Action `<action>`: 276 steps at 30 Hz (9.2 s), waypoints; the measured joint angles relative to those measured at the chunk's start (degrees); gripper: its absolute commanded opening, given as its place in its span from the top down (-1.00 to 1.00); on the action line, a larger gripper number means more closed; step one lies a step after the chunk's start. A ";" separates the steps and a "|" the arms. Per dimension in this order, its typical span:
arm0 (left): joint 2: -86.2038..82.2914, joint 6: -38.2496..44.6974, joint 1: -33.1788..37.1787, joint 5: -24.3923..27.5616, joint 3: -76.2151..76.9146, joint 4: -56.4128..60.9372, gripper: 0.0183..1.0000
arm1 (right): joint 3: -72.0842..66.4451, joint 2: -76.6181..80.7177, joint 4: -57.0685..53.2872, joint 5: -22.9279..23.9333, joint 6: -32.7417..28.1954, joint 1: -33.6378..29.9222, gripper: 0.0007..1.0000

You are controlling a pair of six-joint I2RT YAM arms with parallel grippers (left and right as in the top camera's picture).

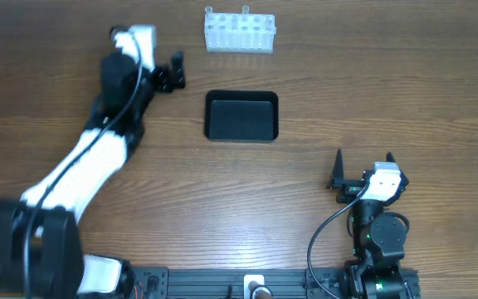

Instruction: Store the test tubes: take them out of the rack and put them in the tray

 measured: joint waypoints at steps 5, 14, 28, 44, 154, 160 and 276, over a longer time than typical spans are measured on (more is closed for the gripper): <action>10.64 -0.02 -1.86 -0.79 12.81 -6.40 -1.00 | 0.00 0.00 0.00 0.00 0.02 0.00 -0.99; 26.18 -0.24 -4.79 -4.11 33.70 -15.30 -0.97 | 0.00 0.00 0.00 0.00 0.00 0.00 -0.98; 40.00 -1.57 -5.81 -5.64 48.96 -17.70 -0.64 | 0.00 0.00 0.00 0.02 0.02 0.00 -0.99; 42.36 -1.77 -7.54 -6.10 51.71 -18.12 -0.03 | 0.00 0.00 0.00 0.02 0.00 0.00 -0.99; 17.14 -19.37 -20.22 -14.45 24.44 -43.47 0.69 | 0.00 0.00 0.00 0.02 0.02 0.00 -0.99; 19.32 -19.37 -20.22 -14.34 24.44 -43.65 0.68 | 0.00 0.00 0.00 0.02 -0.02 0.00 -0.99; 44.33 -8.04 -16.50 -15.17 54.73 -20.46 0.73 | 0.00 0.00 0.00 0.02 0.00 0.00 -0.99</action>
